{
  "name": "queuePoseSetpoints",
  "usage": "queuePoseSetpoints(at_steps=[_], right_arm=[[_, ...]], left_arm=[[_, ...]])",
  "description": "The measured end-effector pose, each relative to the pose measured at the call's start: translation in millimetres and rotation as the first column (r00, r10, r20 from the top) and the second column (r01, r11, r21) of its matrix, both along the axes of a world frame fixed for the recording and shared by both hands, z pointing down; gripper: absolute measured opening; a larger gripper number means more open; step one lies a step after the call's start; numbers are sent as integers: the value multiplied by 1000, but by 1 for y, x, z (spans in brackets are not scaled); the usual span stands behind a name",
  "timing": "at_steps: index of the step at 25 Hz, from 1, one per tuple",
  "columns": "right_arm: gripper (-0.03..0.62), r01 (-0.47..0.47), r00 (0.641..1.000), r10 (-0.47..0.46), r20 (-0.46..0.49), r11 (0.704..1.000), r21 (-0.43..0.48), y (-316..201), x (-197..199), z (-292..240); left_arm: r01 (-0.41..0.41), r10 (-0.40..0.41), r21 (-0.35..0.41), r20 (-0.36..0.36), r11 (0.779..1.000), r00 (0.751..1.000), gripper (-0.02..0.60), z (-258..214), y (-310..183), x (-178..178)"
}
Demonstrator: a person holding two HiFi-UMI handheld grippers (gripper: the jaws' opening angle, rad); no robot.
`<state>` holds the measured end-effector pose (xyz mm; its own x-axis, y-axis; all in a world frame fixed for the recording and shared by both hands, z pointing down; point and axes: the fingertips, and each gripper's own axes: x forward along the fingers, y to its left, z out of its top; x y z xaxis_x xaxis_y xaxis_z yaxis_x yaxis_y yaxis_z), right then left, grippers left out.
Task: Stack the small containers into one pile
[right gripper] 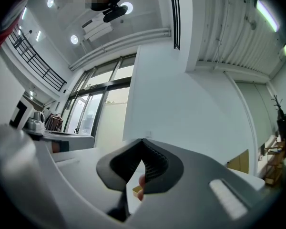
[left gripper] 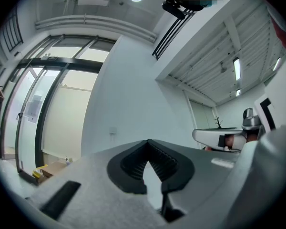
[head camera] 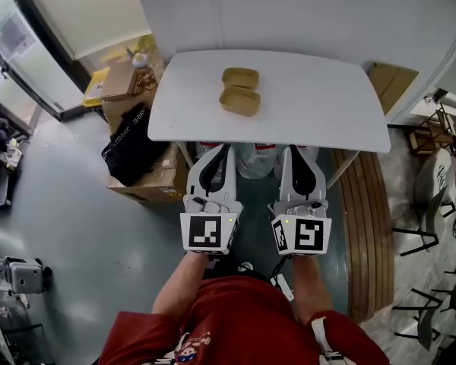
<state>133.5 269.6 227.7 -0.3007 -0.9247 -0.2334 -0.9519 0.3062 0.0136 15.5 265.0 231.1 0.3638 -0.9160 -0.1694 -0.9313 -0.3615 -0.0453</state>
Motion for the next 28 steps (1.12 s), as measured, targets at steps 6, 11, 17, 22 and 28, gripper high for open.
queuePoseSetpoints(at_steps=[6,11,17,22,28], right_arm=[[1,-16,1000,16,-20,1000,0,-43,-15,0],[1,-33,998,33,-47,999,-2,-90,-40,-5],[1,-66,996,65,-61,998,-6,-153,-71,-11],[2,-97,993,96,-62,995,-9,-194,-92,-12],[2,-120,991,118,-65,992,-26,-226,-102,-7]], left_arm=[[-22,23,37,-36,999,999,3,-4,-43,-10],[-46,48,54,-39,997,998,3,-9,-93,-34],[-77,79,70,-18,995,997,3,-17,-159,-66],[-102,103,82,-16,991,995,3,-20,-202,-88],[-126,127,58,-27,990,992,3,-13,-239,-98]])
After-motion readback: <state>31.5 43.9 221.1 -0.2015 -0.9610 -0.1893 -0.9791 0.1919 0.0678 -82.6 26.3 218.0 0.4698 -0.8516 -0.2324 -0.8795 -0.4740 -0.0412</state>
